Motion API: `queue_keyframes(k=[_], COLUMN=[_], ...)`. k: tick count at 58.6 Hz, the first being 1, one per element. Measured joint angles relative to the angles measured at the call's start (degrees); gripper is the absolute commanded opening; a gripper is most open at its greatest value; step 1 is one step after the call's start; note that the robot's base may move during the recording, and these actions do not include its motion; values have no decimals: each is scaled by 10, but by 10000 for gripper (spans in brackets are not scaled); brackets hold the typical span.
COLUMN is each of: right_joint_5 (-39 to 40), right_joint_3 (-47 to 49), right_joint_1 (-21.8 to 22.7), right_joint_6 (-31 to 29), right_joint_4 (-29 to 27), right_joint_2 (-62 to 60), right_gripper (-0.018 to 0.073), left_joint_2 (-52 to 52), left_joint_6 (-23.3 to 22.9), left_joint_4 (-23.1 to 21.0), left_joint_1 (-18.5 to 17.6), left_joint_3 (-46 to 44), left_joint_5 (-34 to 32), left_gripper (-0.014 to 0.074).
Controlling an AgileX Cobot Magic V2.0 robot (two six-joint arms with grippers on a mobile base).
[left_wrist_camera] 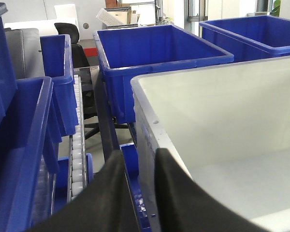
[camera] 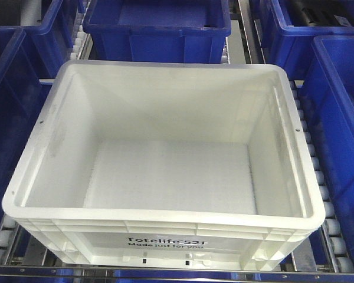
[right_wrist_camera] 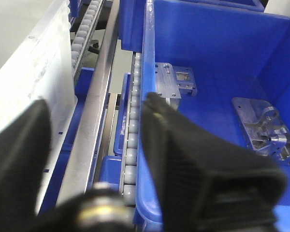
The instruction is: Move bin from left to right shelf
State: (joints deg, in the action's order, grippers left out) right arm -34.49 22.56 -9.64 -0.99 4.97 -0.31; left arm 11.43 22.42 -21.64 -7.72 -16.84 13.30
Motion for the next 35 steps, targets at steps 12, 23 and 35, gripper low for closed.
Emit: queue_keyframes(k=[12,23,35], right_joint_5=[-1,-4,-5], right_joint_3=[0,0,0], right_joint_1=[0,0,0], right_joint_6=[0,1,1], right_joint_4=[0,0,0], right_joint_2=[0,0,0], right_gripper=[-9,-8,-8], left_joint_2=[0,0,0], left_joint_6=[7,11,11], left_joint_4=[0,0,0], left_joint_1=[0,0,0], left_joint_3=[0,0,0], left_joint_5=[6,14,25], left_gripper=[-8,-6,-6])
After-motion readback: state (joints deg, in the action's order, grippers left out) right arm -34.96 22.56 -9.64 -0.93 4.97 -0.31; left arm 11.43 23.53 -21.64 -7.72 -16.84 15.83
